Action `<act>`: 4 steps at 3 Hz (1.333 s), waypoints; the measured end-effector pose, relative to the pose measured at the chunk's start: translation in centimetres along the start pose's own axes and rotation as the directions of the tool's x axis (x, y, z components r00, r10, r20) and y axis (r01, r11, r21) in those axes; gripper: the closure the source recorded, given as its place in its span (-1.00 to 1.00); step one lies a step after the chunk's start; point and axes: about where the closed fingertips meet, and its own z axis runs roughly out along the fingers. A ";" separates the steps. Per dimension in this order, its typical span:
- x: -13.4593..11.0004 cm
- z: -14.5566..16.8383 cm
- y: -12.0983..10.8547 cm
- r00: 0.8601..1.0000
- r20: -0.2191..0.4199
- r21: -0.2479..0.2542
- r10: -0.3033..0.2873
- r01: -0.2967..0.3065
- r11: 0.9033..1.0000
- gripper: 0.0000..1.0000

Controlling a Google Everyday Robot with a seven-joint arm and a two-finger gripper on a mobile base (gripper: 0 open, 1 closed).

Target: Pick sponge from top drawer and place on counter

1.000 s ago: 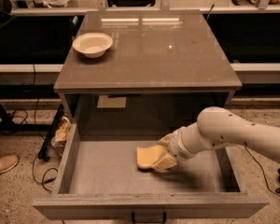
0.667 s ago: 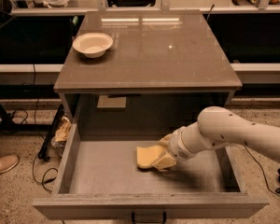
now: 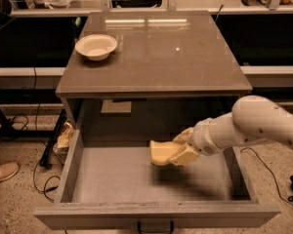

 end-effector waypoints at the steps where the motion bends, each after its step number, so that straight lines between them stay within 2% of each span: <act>1: -3.4 -7.3 -1.8 0.996 0.041 0.057 -0.076 0.074 0.996 1.00; 2: -8.2 -14.9 -4.0 0.985 0.023 0.139 -0.173 0.168 0.976 1.00; 3: -8.2 -14.9 -4.0 0.985 0.023 0.139 -0.173 0.168 0.976 1.00; 4: -9.8 -15.6 -8.8 0.972 0.060 0.186 -0.228 0.214 0.959 1.00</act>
Offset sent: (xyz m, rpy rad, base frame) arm 0.0278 -0.0668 0.2513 -0.0893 -0.3209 0.0517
